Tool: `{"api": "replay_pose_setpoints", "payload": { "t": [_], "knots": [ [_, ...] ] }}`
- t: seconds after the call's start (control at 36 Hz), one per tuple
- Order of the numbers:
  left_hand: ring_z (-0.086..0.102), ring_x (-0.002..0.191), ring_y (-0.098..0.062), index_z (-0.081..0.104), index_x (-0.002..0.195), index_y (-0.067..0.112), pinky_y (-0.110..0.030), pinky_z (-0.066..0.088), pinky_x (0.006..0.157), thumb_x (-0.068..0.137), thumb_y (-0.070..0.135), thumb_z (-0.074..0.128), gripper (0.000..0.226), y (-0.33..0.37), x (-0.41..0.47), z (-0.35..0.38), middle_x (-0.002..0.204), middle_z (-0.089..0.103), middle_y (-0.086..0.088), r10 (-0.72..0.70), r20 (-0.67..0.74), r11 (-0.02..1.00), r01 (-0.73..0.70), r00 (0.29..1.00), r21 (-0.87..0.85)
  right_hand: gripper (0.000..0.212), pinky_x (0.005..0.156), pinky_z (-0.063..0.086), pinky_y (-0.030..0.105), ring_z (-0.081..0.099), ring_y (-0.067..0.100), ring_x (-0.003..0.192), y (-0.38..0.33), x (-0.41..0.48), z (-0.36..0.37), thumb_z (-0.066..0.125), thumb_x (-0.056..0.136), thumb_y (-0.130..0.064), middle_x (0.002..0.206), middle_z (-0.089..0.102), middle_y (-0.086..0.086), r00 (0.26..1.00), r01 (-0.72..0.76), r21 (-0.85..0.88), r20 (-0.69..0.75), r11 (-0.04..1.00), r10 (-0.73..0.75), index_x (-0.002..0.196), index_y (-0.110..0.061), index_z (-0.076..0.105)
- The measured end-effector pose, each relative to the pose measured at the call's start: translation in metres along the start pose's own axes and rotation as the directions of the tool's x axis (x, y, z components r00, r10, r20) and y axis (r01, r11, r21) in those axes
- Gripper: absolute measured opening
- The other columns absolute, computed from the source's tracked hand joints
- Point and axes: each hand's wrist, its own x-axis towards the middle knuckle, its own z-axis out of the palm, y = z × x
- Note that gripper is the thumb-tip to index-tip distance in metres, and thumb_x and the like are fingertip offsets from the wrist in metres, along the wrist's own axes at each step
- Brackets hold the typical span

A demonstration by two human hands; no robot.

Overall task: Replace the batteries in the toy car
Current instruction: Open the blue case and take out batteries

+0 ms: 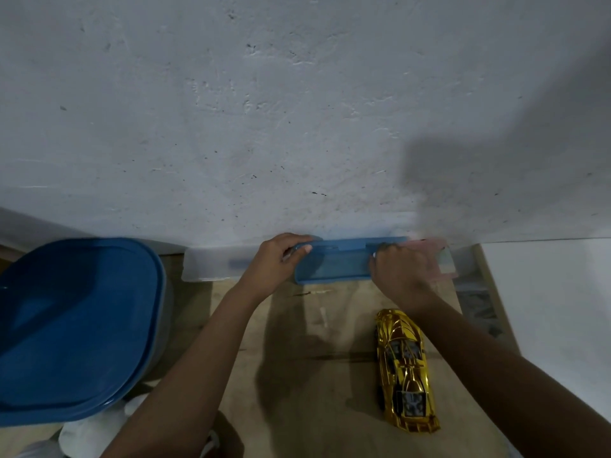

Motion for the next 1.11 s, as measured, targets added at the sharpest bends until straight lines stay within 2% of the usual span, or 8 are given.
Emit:
{"api": "replay_pose_setpoints", "payload": {
  "t": [0.11,0.28,0.42,0.5,0.75,0.89,1.06,1.11],
  "knots": [
    [0.056,0.104,-0.006,0.066,0.113,0.018,-0.007,0.042,0.089,0.093,0.020,0.057,0.023,0.002,-0.001,0.001,0.112,0.063,0.005,0.011,-0.032,1.000,-0.010,0.999,0.026,0.028,0.050,0.045,0.026,0.063,0.016,0.073,-0.001,-0.002,0.007,0.040,0.097,-0.027,0.092,0.063,0.004,1.000,0.020,-0.006,-0.013,1.000,-0.020,0.107,-0.008,0.059],
    [0.056,0.104,-0.009,0.067,0.112,0.014,-0.023,0.046,0.094,0.092,0.020,0.058,0.022,0.004,-0.002,0.003,0.112,0.063,0.006,0.003,-0.081,0.999,0.001,0.997,0.049,0.043,0.058,0.051,0.029,0.060,0.024,0.096,0.002,-0.002,0.028,0.053,0.092,-0.024,0.118,0.053,0.015,0.988,0.151,-0.076,-0.008,0.986,-0.152,0.130,-0.005,0.041],
    [0.055,0.097,-0.009,0.067,0.111,0.012,-0.017,0.046,0.086,0.092,0.018,0.057,0.022,0.005,-0.002,0.007,0.109,0.064,0.004,0.021,-0.121,0.997,-0.012,0.992,0.074,0.036,0.056,0.052,0.028,0.064,0.019,0.072,-0.004,0.001,0.035,0.037,0.097,-0.036,0.091,0.066,0.008,0.994,0.077,0.239,-0.097,0.968,-0.055,0.113,-0.010,0.056],
    [0.058,0.093,-0.016,0.067,0.111,0.010,-0.011,0.045,0.080,0.092,0.017,0.058,0.022,0.004,-0.001,0.009,0.109,0.066,-0.001,0.024,-0.136,0.997,-0.013,0.990,0.082,0.036,0.049,0.038,0.023,0.062,0.019,0.058,-0.011,-0.001,0.039,0.045,0.094,-0.040,0.073,0.068,0.007,0.980,0.105,0.404,-0.197,0.909,-0.026,0.092,-0.010,0.065],
    [0.056,0.095,-0.008,0.067,0.109,0.006,0.000,0.038,0.080,0.092,0.015,0.058,0.021,0.002,-0.005,0.012,0.110,0.067,-0.006,0.071,-0.203,0.992,-0.047,0.977,0.121,0.037,0.061,0.043,0.029,0.064,0.020,0.078,-0.019,-0.001,0.037,0.045,0.094,-0.044,0.093,0.069,0.007,0.975,0.164,0.546,-0.215,0.821,-0.052,0.103,-0.012,0.061],
    [0.055,0.095,-0.006,0.067,0.109,0.007,0.001,0.038,0.081,0.093,0.015,0.057,0.021,0.001,-0.010,0.014,0.108,0.067,-0.005,0.105,-0.263,0.987,-0.068,0.959,0.148,0.042,0.051,0.036,0.023,0.062,0.019,0.060,-0.019,-0.006,0.028,0.044,0.091,-0.047,0.074,0.067,0.007,0.929,0.202,0.598,-0.368,0.775,0.041,0.088,-0.009,0.063],
    [0.055,0.096,-0.006,0.066,0.109,0.009,0.001,0.038,0.082,0.093,0.013,0.057,0.020,0.000,-0.017,0.020,0.102,0.059,0.009,0.144,-0.306,0.983,-0.101,0.941,0.152,0.037,0.077,0.046,0.030,0.058,0.016,0.094,-0.020,-0.013,0.025,0.039,0.096,-0.044,0.108,0.062,0.003,0.929,0.366,0.516,-0.256,0.775,-0.268,0.113,-0.015,0.055],
    [0.055,0.096,-0.005,0.067,0.109,0.007,0.002,0.038,0.083,0.092,0.011,0.058,0.019,0.000,-0.018,0.019,0.103,0.060,0.007,0.149,-0.302,0.983,-0.107,0.942,0.149,0.038,0.072,0.051,0.033,0.062,0.018,0.090,-0.021,-0.014,0.025,0.041,0.094,-0.046,0.104,0.065,0.004,0.906,0.416,0.398,-0.263,0.818,-0.333,0.109,-0.015,0.057]
  ]
}}
